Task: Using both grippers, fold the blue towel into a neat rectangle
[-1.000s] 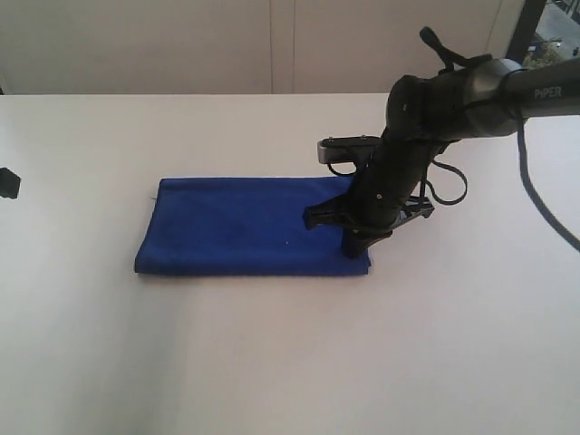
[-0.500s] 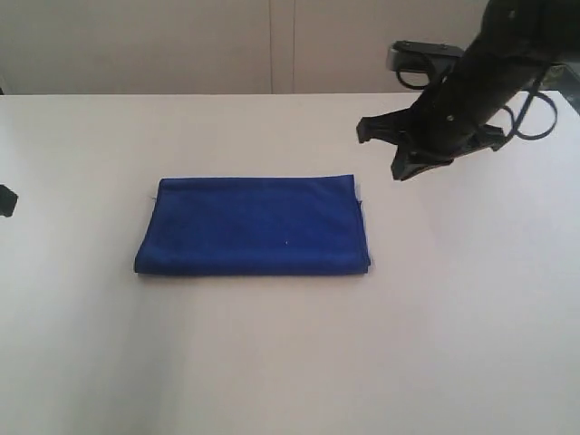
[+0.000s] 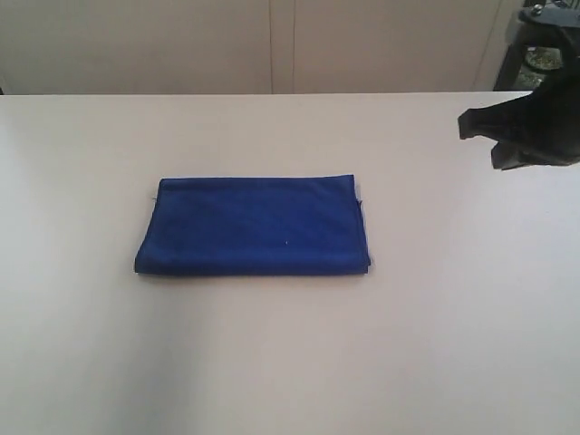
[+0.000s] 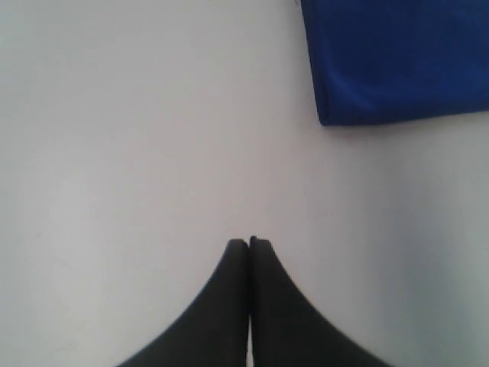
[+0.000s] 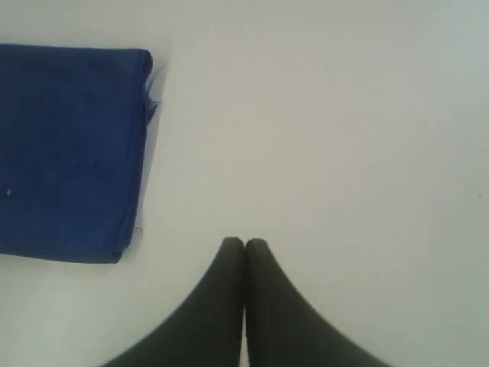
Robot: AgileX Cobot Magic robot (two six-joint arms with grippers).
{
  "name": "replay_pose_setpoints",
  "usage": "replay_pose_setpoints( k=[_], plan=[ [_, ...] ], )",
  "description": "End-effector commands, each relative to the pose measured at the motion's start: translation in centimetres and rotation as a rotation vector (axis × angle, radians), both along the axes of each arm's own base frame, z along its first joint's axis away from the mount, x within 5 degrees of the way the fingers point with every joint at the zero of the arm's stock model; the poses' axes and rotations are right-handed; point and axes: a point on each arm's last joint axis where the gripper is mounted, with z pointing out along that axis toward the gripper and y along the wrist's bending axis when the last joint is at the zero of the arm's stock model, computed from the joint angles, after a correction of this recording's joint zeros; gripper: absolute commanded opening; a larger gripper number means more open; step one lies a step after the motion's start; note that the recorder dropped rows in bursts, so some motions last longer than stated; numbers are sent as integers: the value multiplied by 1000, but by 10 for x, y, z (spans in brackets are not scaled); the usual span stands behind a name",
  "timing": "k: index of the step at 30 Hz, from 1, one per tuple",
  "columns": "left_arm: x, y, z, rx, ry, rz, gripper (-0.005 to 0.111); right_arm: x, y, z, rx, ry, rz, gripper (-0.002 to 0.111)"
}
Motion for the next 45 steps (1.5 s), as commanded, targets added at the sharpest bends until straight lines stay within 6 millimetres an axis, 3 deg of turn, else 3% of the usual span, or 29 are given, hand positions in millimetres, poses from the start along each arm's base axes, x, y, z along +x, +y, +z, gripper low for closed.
replay_pose_setpoints(
  k=[1,8,14,17,27,45],
  plan=[
    [-24,-2,19,0,-83,-21,0,-37,-9,17,-39,-136,4,0],
    [-71,-4,38,0,-227,-31,0,-108,-22,43,-130,-376,13,0],
    [-106,-5,28,8,-364,-14,0,-168,-28,51,-116,-561,-2,0],
    [-111,-3,19,13,-451,12,0,-184,-30,47,-125,-629,-7,0],
    [-105,0,-1,17,-531,63,0,-181,-30,24,-100,-805,-29,0],
    [-106,-3,-1,10,-535,27,0,-181,-30,24,-100,-808,-29,0]
  ],
)
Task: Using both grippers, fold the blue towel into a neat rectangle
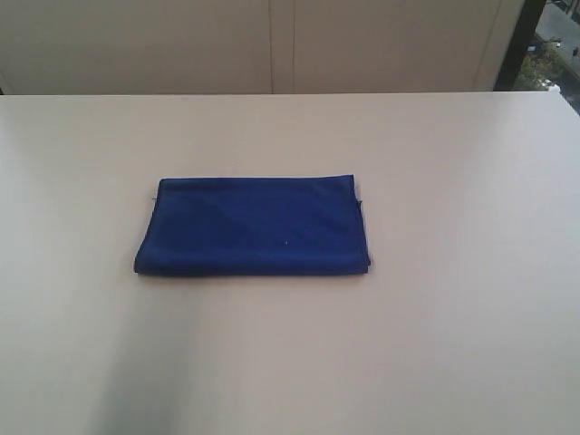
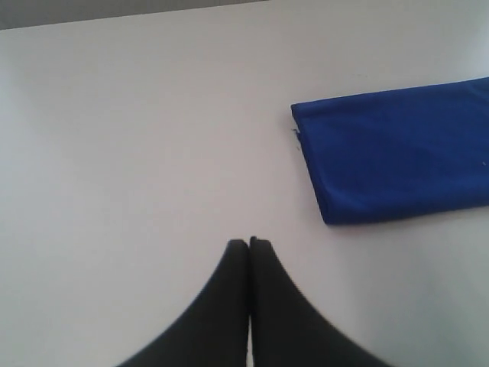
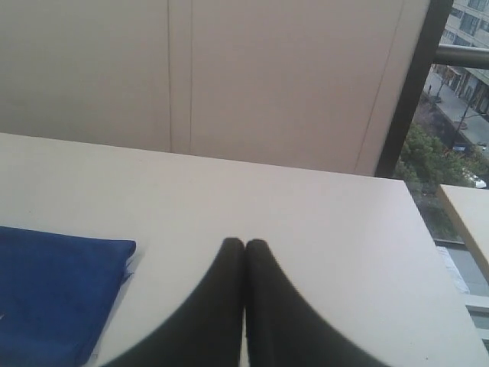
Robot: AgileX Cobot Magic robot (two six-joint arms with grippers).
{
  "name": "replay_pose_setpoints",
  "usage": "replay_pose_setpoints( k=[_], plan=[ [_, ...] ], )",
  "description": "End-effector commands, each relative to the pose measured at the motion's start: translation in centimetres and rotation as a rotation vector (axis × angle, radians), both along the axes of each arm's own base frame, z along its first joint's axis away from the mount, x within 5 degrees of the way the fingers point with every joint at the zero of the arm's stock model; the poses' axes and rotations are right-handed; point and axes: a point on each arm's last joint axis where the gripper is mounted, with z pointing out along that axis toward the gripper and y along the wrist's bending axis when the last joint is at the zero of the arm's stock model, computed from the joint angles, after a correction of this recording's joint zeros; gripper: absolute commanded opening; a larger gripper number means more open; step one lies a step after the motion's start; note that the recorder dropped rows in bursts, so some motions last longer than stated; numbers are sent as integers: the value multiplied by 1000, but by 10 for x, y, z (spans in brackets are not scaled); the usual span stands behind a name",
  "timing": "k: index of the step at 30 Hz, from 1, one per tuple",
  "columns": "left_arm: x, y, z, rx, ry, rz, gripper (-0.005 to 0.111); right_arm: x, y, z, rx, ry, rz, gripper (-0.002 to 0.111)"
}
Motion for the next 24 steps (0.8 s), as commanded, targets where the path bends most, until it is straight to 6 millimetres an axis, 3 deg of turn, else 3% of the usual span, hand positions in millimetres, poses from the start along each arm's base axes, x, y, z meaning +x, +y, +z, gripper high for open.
replay_pose_setpoints(
  k=[1,7,15,21,24],
  plan=[
    [-2,-2,0,-8,-7,-17,0,-1,-1,1,-8,-17,-6,0],
    [-2,-2,0,-8,-7,-17,0,-10,-2,-2,-5,-47,-7,0],
    [-2,-2,0,-8,-7,-17,0,-49,-6,-10,12,-212,-7,0],
    [-2,-2,0,-8,-7,-17,0,-65,-8,-27,16,-282,-29,0],
    [-2,-2,0,-8,-7,-17,0,-63,-8,-37,13,-262,-36,0]
  ],
)
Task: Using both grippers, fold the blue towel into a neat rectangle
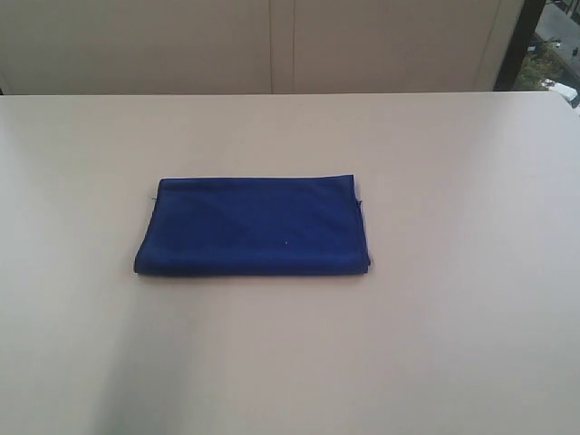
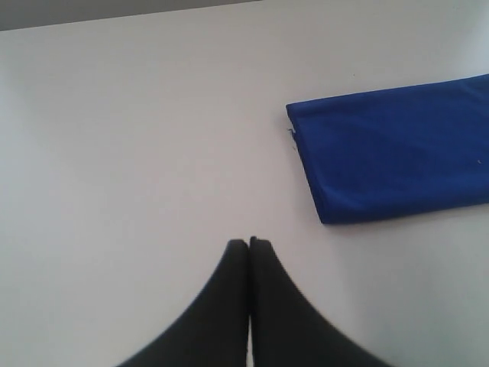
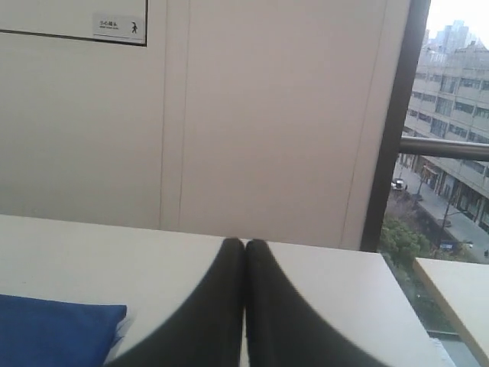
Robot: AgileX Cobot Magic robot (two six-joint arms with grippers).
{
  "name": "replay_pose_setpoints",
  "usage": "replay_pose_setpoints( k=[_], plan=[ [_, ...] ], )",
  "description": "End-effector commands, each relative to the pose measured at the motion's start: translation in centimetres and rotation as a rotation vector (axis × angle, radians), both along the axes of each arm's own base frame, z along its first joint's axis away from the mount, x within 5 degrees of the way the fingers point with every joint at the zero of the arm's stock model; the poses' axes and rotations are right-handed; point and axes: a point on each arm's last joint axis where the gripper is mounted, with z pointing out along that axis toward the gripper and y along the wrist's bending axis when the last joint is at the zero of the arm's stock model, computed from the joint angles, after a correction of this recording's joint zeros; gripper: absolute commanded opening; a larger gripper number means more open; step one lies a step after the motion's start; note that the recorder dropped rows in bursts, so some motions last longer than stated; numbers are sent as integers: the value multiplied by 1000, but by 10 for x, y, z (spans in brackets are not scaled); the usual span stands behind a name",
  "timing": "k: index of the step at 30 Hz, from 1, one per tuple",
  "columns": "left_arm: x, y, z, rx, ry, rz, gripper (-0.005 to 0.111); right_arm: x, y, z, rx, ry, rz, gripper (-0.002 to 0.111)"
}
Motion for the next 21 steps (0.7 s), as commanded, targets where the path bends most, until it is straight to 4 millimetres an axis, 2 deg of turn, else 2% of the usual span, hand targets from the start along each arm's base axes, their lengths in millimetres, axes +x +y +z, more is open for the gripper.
replay_pose_setpoints(
  k=[1,12,21],
  plan=[
    [-2,-1,0,-8,-7,-9,0,3,0,-16,-8,22,-15,0],
    [-1,-1,1,-8,-11,-7,0,16,0,-70,-21,198,-15,0],
    [-1,-1,1,-8,-11,-7,0,15,0,-86,-31,327,-14,0]
  ],
)
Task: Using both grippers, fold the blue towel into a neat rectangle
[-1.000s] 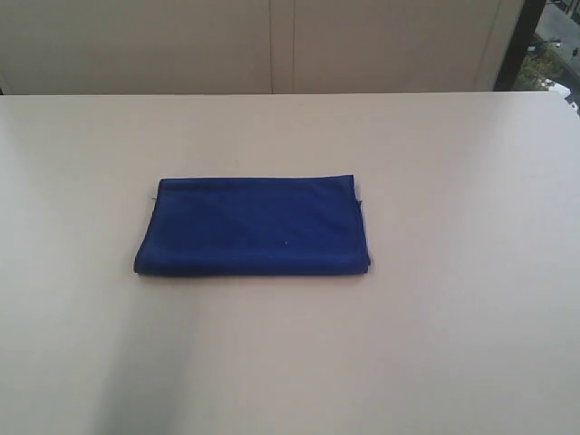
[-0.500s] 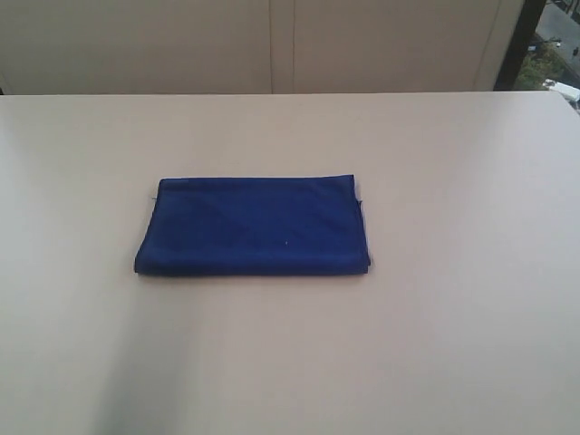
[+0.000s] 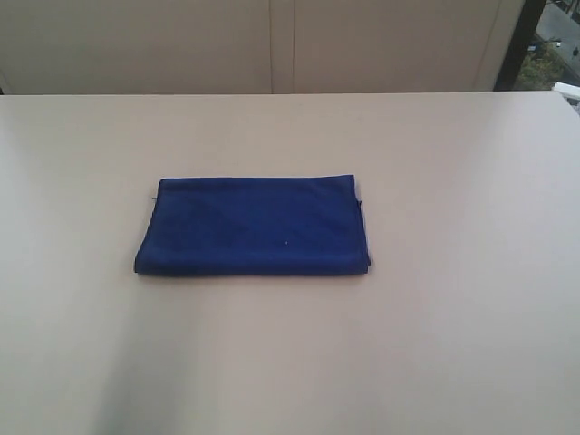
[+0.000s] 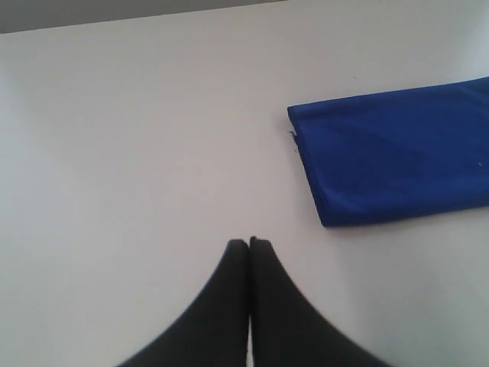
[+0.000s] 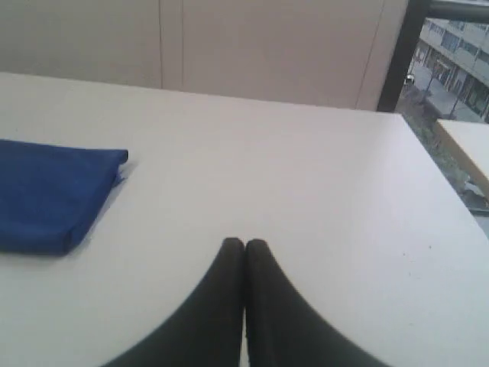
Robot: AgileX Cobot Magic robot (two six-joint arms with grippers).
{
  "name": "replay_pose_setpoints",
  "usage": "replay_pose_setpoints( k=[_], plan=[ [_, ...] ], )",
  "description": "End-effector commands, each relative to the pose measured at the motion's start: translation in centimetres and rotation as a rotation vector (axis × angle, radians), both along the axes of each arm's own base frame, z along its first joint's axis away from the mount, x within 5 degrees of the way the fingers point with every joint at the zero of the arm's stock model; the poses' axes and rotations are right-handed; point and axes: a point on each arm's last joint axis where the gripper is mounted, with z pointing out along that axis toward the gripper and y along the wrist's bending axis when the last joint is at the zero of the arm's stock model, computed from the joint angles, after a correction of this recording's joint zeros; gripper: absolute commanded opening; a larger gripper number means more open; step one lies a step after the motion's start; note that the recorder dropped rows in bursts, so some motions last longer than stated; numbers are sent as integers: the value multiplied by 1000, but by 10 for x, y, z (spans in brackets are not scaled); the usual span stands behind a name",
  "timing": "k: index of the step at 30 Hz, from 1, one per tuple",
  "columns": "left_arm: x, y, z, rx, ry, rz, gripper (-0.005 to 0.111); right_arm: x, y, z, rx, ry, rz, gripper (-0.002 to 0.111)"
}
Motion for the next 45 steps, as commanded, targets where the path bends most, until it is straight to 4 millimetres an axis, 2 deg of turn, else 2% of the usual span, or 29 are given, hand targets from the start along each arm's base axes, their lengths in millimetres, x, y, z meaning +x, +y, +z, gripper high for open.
replay_pose_setpoints(
  k=[1,11,16,45],
  plan=[
    [-2,-1,0,-8,-6,-9,0,-1,-1,-5,-7,41,-12,0],
    [-2,-1,0,-8,-6,-9,0,-1,-1,-6,41,54,-24,0],
    [-2,-1,0,-8,-6,-9,0,2,-1,-23,39,77,-24,0],
    [-4,-1,1,-4,-17,-8,0,2,-1,-23,40,65,-24,0]
  ],
)
